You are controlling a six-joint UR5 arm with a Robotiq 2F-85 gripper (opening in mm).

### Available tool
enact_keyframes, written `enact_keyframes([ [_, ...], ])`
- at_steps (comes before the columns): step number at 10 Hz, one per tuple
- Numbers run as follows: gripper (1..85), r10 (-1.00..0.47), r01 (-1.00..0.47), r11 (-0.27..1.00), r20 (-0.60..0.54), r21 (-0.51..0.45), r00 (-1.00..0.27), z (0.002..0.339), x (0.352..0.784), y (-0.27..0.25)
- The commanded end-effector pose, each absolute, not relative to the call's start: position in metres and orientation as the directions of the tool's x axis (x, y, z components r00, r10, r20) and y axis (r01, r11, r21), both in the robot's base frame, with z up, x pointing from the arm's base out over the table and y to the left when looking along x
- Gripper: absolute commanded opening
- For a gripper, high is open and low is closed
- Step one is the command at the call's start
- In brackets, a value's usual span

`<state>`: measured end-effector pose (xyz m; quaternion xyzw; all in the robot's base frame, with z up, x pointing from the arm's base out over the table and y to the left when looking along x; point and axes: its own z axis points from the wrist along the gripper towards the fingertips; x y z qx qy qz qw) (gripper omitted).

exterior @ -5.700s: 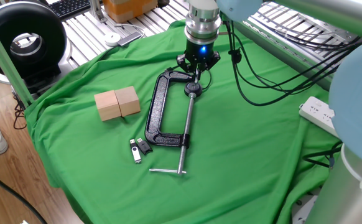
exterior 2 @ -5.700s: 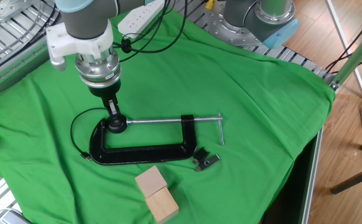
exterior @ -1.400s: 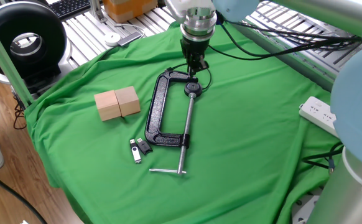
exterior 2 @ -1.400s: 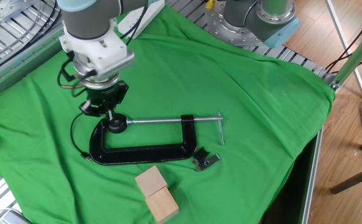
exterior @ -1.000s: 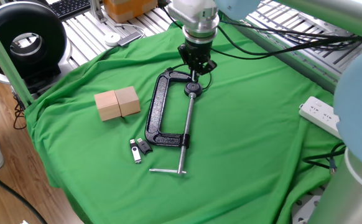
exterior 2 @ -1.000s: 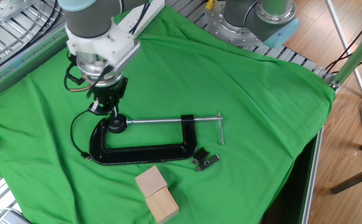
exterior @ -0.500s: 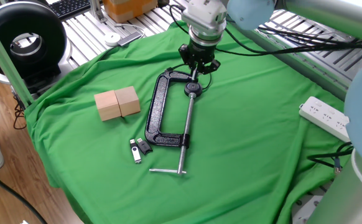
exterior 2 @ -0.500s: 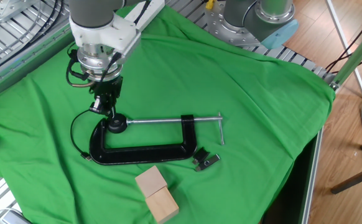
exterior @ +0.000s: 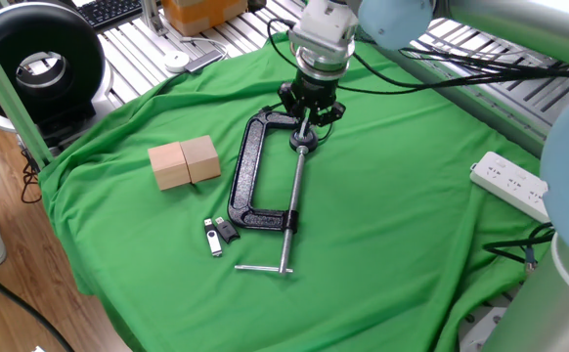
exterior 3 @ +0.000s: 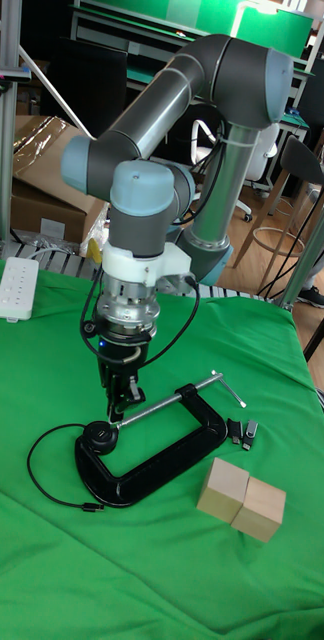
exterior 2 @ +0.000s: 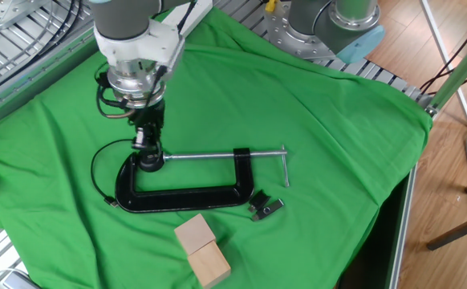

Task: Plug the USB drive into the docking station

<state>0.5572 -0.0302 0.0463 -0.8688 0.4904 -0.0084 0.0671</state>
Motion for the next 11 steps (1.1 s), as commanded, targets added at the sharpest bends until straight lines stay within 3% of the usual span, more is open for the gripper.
enact_keyframes([
  [1,1.7,-0.773,-0.776,-0.611,-0.094,-0.157,0.627,0.05,0.551,-0.024],
  [9,1.7,-0.658,-0.653,-0.752,0.067,-0.088,0.75,0.06,0.579,-0.057],
  [11,1.7,-0.658,-0.657,-0.751,-0.004,-0.073,0.753,0.051,0.573,-0.056],
])
